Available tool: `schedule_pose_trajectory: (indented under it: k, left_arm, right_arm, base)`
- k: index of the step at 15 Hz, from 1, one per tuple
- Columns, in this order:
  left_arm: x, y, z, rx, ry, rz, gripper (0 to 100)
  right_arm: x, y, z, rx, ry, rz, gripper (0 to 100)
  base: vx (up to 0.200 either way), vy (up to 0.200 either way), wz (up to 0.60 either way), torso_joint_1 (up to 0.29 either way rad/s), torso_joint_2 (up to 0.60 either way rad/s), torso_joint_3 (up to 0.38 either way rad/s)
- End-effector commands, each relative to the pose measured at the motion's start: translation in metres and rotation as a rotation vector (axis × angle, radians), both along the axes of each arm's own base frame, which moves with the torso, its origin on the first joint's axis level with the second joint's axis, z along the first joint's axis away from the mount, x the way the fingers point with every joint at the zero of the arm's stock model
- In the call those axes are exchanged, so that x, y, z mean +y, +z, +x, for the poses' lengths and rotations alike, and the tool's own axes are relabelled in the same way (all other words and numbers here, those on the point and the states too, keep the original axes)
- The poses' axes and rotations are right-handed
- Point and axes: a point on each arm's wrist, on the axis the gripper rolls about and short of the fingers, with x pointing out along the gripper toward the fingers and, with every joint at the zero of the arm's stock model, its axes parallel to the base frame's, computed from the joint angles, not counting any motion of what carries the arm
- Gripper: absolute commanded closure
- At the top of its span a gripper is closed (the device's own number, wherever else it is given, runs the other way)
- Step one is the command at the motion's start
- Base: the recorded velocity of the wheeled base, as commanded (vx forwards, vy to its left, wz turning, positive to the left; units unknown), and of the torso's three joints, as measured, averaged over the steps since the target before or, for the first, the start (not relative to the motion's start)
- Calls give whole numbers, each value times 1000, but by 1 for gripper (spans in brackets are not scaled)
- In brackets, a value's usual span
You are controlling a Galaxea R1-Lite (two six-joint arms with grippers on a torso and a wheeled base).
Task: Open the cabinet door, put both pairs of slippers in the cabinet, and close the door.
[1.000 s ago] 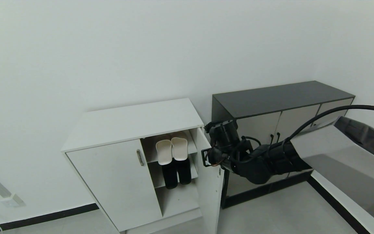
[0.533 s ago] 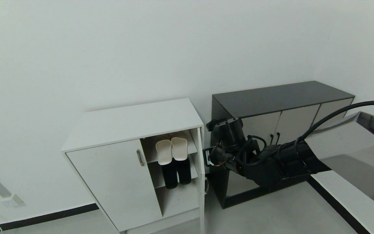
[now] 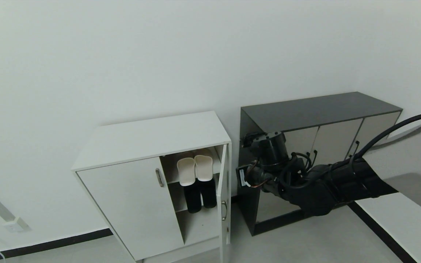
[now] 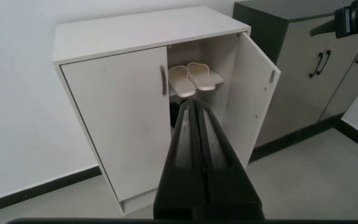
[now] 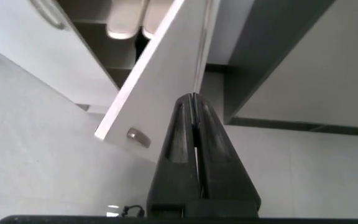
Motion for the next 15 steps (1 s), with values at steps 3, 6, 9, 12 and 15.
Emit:
schedule_pose_trajectory:
  k: [3,6,9,12,15]
  left_arm:
    - [0,0,0,0,1,0,100]
    - [0,0,0,0,10,-2,100]
    - [0,0,0,0,11,-5,100]
    - [0,0,0,0,13,-5,100]
    - [0,0,0,0,13,-5,100]
  right_arm:
    - [-2,6,-4,-1,28,17,100]
    - [-3,4,-5,5,29,11,100]
    - [-14,8,-9,-3,25,-20,100]
    - [-40,14,-17,-4,2,-68,100]
    - [-70,5,-31,35,-17,-151,100]
  base:
    - [0,0,600,9,6,1]
    - [0,0,400,-3,3,3]
    - [0,0,0,0,0,0]
    - [0,0,0,0,0,0]
    - [133,0,0,2,2,2]
